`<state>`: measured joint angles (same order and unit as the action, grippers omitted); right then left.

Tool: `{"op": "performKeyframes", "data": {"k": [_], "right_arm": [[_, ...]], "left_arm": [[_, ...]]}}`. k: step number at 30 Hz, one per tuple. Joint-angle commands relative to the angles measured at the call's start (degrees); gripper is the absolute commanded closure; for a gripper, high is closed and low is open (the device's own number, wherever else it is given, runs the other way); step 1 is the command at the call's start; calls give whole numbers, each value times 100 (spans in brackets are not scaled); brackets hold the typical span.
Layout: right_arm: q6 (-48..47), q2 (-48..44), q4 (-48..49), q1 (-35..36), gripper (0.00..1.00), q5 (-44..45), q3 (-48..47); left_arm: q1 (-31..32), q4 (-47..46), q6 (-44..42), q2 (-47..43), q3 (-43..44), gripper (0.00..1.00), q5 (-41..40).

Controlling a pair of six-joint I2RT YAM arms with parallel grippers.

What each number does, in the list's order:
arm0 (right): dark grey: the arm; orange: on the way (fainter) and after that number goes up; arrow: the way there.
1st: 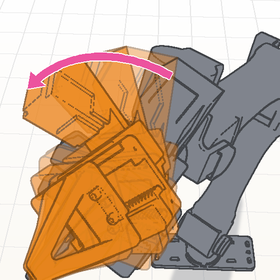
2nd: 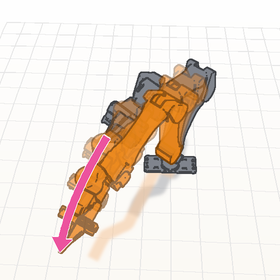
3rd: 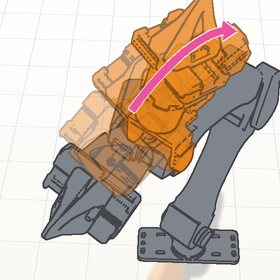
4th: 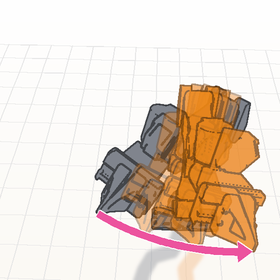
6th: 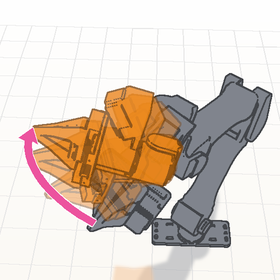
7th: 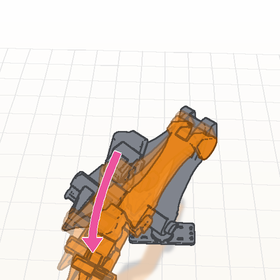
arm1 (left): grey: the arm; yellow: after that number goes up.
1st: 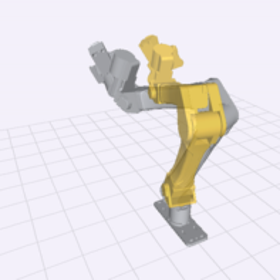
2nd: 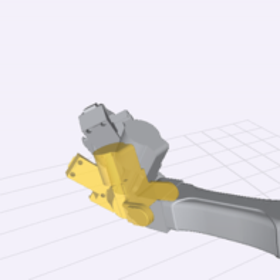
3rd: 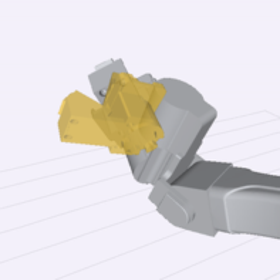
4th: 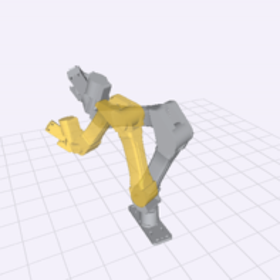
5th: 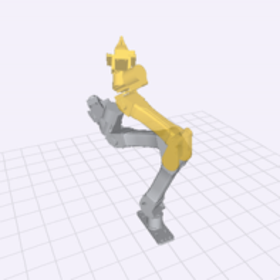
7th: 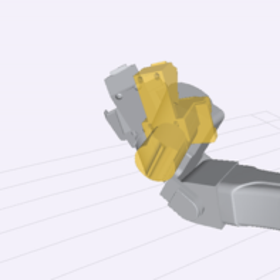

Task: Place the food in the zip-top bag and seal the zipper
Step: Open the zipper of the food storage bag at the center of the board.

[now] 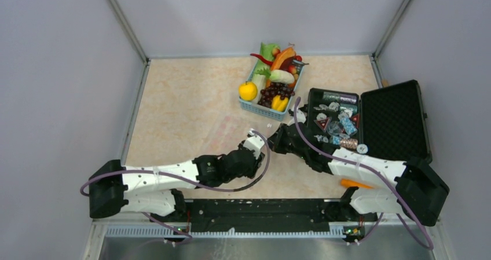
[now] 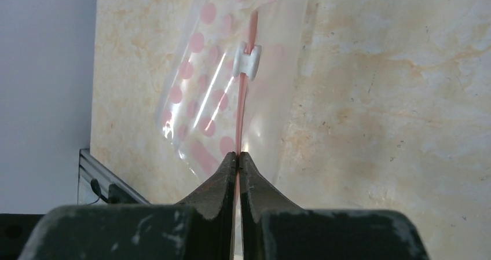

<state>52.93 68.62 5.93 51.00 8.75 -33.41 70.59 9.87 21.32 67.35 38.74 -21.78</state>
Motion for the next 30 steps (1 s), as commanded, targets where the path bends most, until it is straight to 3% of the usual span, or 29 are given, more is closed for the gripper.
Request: {"op": "performKeyframes", "data": {"k": [1,3,7,11,17,24,28,30], "right_arm": [[-57,-169,335,78,100,-95,-35],[-68,-165,363,77,100,-129,-43],[-93,-163,330,82,100,-134,-64],[-169,-169,239,83,100,-135,-69],[-283,-273,340,82,100,-247,44],[-454,-229,359,85,100,-470,78],[-446,-185,363,77,100,-438,136],[-442,-159,377,85,100,-461,138]], "left_arm": [[-10,-346,86,-66,-110,52,93],[-18,-430,120,-37,-135,54,116],[-63,-513,104,12,-182,80,177],[-107,-376,114,84,-44,93,253],[-420,-546,223,4,-245,94,501],[-761,-815,325,-36,-508,85,986],[-816,-1024,380,13,-583,70,1075],[-840,-1198,392,66,-613,70,1155]]}}
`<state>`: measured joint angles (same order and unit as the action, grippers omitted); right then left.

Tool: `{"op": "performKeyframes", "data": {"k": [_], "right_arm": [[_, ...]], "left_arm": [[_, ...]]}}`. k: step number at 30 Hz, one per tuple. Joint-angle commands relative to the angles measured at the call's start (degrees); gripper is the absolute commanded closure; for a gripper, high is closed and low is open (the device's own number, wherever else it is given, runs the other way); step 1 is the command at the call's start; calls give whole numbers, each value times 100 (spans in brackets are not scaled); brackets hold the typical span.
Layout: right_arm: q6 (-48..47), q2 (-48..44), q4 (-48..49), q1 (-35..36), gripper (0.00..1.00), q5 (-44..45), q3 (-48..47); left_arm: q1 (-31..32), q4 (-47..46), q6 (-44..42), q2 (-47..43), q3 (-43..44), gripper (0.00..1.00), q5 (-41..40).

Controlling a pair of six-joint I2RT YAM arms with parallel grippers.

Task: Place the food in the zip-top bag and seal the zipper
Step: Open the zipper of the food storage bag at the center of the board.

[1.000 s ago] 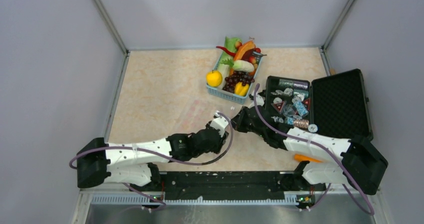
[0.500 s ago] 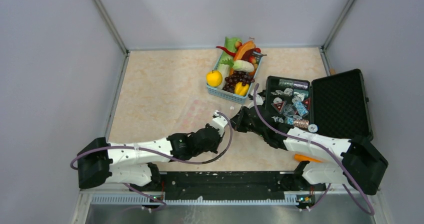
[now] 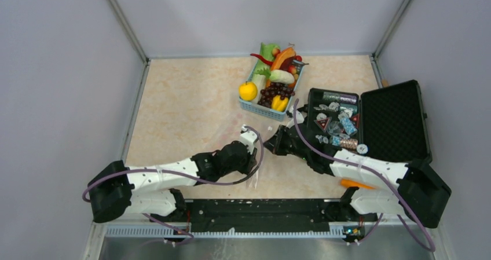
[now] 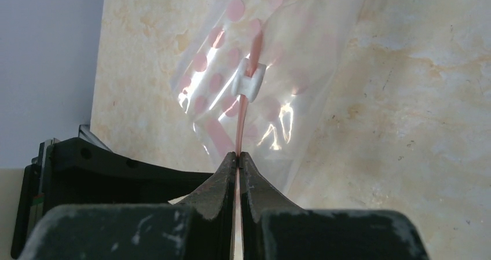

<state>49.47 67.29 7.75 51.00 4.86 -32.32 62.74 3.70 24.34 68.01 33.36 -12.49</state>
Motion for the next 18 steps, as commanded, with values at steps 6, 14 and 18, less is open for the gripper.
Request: {"op": "performKeyframes", "data": {"k": [6,14,18], "right_arm": [[-66,-22,211,82,100,-116,24],[25,-1,189,83,100,-85,-12],[78,21,210,80,100,-66,3]], "left_arm": [[-77,-595,228,229,-67,70,-97],[-64,-421,313,513,179,68,-477],[-69,-724,229,475,143,73,-112]]}}
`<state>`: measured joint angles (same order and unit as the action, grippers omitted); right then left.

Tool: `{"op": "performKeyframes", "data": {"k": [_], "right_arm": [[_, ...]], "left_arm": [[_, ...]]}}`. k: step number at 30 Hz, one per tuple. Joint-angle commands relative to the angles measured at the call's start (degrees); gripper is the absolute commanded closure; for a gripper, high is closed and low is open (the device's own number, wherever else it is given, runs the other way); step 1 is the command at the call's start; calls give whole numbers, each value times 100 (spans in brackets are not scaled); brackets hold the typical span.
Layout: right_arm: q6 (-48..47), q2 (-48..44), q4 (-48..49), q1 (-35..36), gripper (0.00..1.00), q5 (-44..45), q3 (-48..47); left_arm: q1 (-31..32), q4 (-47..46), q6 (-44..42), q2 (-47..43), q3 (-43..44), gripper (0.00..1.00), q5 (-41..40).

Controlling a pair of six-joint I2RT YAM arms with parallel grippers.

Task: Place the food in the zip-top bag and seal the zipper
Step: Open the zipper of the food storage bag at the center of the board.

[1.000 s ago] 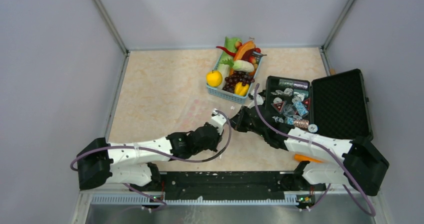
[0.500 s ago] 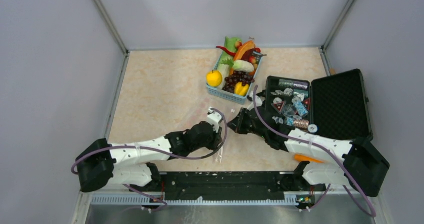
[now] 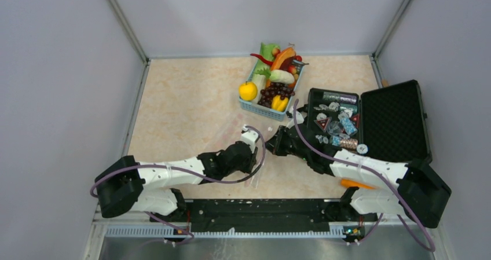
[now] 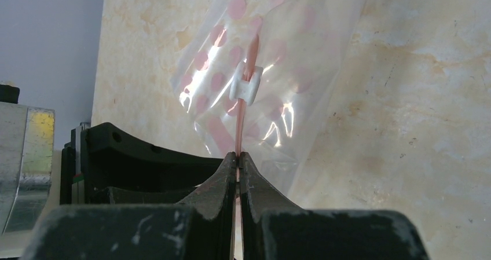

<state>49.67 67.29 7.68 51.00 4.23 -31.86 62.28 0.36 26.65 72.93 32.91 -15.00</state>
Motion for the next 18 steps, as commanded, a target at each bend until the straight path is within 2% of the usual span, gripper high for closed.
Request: {"op": "performKeyframes", "data": {"k": [1,4,8,12,18], "right_arm": [[71,26,216,78,100,11,-34],[91,0,204,81,100,24,-27],[95,-67,181,78,100,55,-16],[133,-162,172,83,100,78,19],[148,-215,155,80,100,82,24]], "left_arm": [[-23,-462,-21,-4,185,73,257],[-23,-691,-94,34,164,69,685],[-23,-804,59,46,72,68,577],[-21,-624,17,195,165,76,170],[-21,-358,-154,362,355,100,16]]}}
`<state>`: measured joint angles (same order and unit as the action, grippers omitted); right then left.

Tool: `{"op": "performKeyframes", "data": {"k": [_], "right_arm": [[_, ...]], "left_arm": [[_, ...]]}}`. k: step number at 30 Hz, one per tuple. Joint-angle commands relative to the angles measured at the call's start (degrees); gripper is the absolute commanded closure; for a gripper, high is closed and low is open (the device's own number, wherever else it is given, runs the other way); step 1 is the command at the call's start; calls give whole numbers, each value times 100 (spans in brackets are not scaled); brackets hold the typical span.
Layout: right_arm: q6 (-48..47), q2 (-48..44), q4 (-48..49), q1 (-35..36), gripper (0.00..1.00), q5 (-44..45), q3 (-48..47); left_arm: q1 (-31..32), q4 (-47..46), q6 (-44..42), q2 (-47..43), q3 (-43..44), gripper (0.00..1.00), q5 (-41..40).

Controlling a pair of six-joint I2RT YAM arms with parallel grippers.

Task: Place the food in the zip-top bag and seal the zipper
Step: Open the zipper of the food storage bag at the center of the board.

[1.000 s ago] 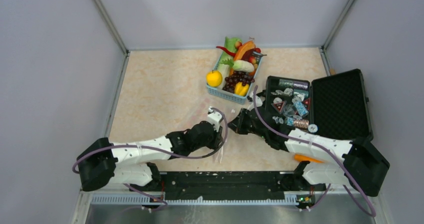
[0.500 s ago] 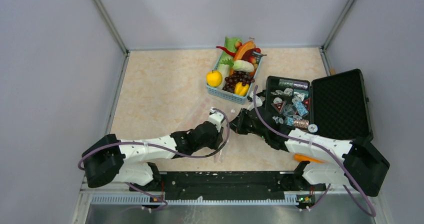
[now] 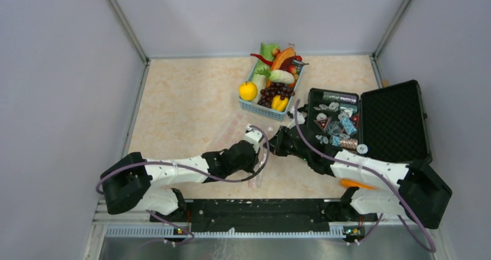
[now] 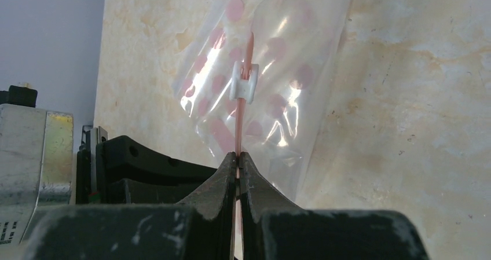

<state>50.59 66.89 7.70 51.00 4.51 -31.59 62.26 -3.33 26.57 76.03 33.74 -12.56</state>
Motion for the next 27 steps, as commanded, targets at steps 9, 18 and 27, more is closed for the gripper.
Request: {"op": "performKeyframes", "data": {"k": [9,18,27], "right_arm": [[-84,-374,68,83,47,76,203],[-91,-73,620,81,57,-430,309],[-212,225,-21,85,66,-56,-130]], "left_arm": [[-16,-119,-126,-346,258,100,-168],[-21,20,-182,-273,463,100,-31],[-21,128,-193,-249,538,100,-42]]}}
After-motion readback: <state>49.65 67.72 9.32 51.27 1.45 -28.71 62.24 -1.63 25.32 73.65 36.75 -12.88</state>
